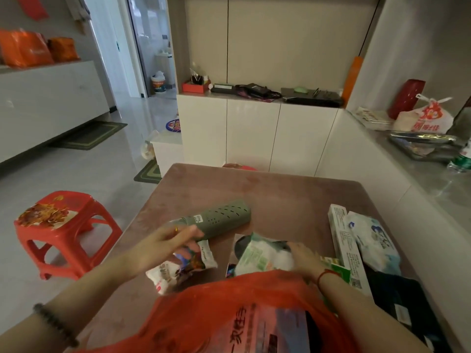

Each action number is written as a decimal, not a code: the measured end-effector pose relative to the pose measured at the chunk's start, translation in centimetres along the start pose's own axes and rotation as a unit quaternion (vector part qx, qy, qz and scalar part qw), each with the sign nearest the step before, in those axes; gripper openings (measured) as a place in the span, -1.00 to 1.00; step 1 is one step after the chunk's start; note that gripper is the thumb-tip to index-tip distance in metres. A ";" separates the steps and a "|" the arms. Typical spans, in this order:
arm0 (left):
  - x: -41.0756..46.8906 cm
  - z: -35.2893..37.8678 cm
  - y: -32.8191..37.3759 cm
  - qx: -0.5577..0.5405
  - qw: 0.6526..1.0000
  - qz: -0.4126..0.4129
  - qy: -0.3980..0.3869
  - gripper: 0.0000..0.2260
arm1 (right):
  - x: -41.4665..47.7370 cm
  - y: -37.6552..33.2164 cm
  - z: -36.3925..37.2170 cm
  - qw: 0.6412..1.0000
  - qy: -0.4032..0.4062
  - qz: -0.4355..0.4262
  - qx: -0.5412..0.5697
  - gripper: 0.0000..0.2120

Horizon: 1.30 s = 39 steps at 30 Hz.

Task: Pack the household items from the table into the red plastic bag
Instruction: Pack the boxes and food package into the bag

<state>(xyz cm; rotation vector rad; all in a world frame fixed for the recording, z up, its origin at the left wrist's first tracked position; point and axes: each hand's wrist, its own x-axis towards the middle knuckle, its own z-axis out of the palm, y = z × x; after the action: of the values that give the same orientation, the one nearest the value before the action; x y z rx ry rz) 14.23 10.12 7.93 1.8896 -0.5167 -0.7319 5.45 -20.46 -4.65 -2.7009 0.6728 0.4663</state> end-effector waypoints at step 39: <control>6.8 2.1 -3.3 -0.419 0.883 -0.040 0.209 -0.71 | 4.4 -2.1 -1.6 0.995 0.063 -0.065 0.038 -0.64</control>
<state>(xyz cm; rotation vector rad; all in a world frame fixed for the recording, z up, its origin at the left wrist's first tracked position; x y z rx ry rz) 17.80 5.73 2.51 1.1817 0.1585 -0.4574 10.60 -21.03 -4.43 -2.6969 0.5327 0.2344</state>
